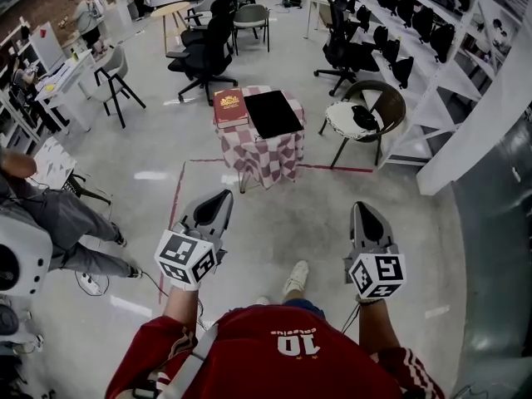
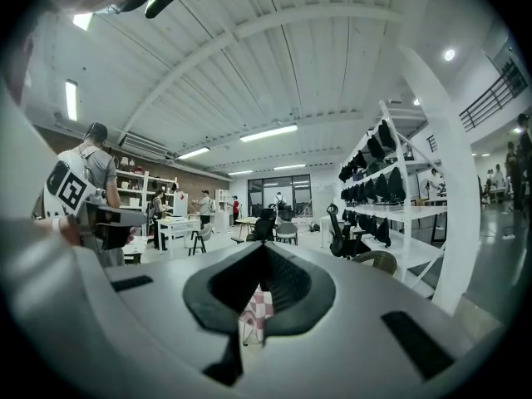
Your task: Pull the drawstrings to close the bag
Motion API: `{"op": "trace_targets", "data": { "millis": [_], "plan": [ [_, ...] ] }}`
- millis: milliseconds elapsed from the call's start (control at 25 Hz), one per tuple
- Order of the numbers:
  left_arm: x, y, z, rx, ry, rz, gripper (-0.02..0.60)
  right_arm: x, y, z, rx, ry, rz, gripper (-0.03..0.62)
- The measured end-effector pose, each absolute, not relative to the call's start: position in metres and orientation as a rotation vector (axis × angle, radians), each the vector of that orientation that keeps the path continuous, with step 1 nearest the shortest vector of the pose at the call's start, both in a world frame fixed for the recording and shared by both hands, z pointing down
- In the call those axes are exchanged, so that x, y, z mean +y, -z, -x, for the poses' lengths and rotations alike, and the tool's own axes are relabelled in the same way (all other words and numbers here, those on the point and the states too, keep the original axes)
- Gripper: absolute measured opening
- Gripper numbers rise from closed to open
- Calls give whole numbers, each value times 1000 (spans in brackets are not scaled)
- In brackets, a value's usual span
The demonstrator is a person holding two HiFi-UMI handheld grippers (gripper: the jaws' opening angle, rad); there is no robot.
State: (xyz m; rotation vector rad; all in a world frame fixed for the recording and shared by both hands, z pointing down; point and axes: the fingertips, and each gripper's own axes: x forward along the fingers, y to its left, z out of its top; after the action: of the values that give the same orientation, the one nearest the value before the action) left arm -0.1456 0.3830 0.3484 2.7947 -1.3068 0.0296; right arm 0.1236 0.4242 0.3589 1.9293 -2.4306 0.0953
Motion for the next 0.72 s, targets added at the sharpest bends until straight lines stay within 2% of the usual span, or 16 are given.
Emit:
{"op": "trace_targets", "data": {
  "millis": [720],
  "plan": [
    [254, -370, 94, -1435, -194, -2763, 0, 286, -366, -162, -2553, -139, -1783, 14]
  ]
}}
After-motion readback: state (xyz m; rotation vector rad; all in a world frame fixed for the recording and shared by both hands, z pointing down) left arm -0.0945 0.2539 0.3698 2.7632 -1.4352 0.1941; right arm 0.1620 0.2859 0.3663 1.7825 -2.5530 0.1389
